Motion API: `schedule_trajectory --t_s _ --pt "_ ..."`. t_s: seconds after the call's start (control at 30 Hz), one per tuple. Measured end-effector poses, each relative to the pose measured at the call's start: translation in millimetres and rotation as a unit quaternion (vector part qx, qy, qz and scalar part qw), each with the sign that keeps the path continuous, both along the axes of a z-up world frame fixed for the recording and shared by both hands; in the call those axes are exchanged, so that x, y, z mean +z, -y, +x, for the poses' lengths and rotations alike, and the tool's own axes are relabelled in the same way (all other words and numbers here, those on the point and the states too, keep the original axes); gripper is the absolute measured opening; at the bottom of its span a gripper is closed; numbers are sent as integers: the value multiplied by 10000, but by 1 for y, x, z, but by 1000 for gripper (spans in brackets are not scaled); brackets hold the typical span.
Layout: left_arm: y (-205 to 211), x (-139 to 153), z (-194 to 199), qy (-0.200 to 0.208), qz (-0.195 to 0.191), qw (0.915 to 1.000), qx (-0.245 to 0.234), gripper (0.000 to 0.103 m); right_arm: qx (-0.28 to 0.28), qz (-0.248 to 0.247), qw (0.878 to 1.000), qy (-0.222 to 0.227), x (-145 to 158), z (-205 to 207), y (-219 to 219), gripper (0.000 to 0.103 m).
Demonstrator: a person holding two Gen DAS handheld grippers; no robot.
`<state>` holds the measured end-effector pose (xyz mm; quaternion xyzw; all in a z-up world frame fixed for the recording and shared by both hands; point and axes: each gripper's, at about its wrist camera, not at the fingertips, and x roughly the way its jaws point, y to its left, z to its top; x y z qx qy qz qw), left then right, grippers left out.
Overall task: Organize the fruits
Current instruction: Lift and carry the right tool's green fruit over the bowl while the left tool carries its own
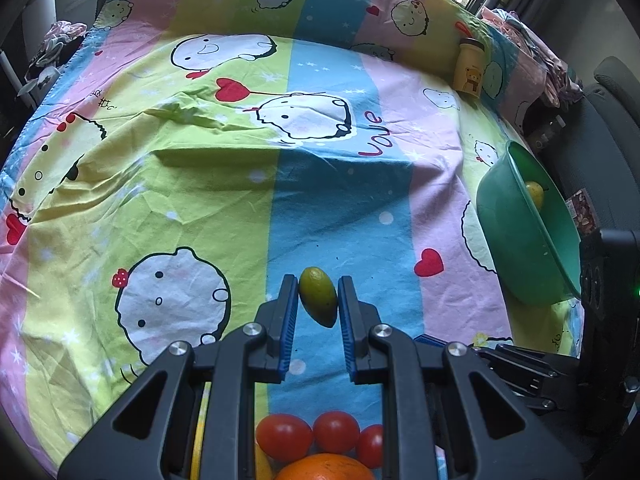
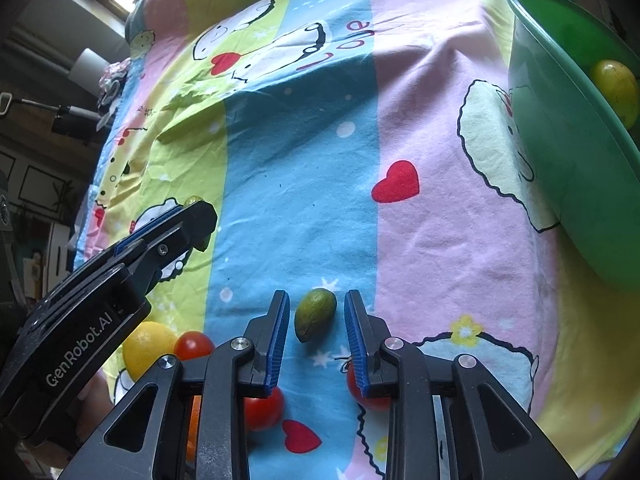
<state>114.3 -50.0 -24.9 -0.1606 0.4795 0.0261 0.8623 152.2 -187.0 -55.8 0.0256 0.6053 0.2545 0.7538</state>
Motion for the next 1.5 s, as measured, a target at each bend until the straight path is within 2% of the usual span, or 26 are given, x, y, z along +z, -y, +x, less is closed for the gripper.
schedule_trajectory --t_s 0.3,0.4,0.7,1.13,1.5 --pt "0 2 -1 37 -33 10000 -38 20 177 -280 9986 401 3 -10 -10 29" --pt "0 4 -2 59 -66 10000 -35 20 209 -354 9979 506 3 -12 -13 25" --pt "4 14 -7 208 -70 9997 -87 20 156 -131 9982 557 10 -10 -7 24" --pt "26 36 -15 573 25 9975 -406 20 -379 352 9956 787 37 0 24 24" --pt "56 58 -15 983 -97 9916 -839 20 -1000 628 9853 1232 64 3 64 24"
